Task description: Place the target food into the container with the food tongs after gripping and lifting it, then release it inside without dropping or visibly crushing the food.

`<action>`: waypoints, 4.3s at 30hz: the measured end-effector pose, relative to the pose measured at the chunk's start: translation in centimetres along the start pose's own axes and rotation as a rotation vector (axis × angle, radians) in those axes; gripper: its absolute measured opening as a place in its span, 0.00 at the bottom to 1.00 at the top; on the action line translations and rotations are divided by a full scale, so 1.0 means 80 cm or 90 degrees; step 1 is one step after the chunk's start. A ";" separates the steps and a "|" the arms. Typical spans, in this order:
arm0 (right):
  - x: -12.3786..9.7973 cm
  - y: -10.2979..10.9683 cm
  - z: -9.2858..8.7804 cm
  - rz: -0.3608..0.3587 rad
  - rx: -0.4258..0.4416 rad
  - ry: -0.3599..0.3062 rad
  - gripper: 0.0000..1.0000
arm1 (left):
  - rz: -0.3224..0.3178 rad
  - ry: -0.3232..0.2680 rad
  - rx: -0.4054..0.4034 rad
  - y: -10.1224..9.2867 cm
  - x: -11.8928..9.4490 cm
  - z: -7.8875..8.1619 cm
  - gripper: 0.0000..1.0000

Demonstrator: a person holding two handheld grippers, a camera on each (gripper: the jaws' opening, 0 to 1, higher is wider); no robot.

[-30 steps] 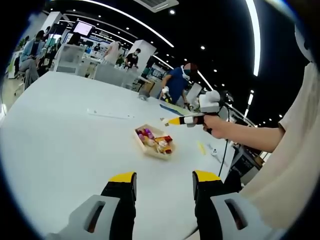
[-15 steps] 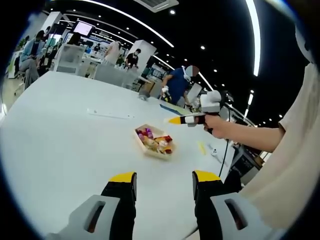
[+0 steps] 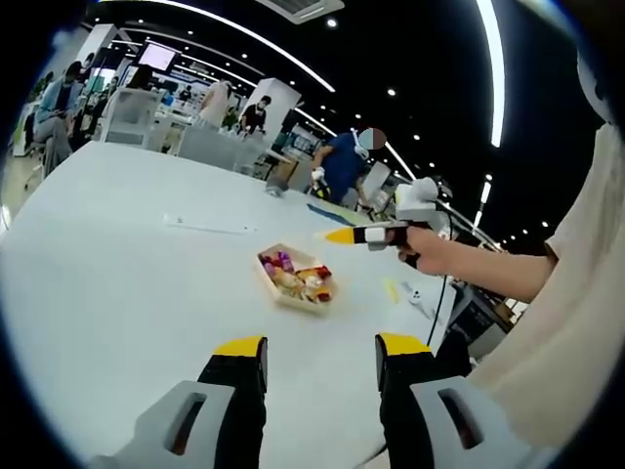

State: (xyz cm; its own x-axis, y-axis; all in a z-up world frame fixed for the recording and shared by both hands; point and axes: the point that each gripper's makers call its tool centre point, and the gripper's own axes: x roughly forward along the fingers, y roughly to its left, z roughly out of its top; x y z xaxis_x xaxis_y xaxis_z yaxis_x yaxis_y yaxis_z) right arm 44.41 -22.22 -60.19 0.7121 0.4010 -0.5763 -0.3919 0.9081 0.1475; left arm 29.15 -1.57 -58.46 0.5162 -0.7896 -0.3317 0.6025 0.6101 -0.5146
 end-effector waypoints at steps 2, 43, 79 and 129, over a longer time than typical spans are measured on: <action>-0.003 0.006 0.001 0.012 0.004 -0.008 0.24 | -0.003 -0.002 -0.001 -0.003 0.000 0.001 0.44; -0.113 0.103 -0.032 0.308 0.065 -0.053 0.25 | -0.041 -0.008 0.084 -0.089 0.058 0.034 0.40; -0.196 0.185 -0.012 0.622 0.052 -0.101 0.27 | -0.226 -0.022 0.112 -0.173 0.055 0.058 0.16; -0.221 0.183 -0.020 0.655 0.002 -0.086 0.33 | -0.335 0.027 0.148 -0.220 0.056 0.056 0.00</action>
State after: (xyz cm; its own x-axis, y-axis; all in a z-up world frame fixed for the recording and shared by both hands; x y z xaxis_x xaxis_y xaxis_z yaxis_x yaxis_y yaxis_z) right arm 25.12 -16.19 -49.13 0.0932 0.9928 -0.0755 -0.8461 0.1190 0.5197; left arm 23.58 -15.51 -47.34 0.0885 -0.9897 -0.1121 0.8918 0.1289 -0.4338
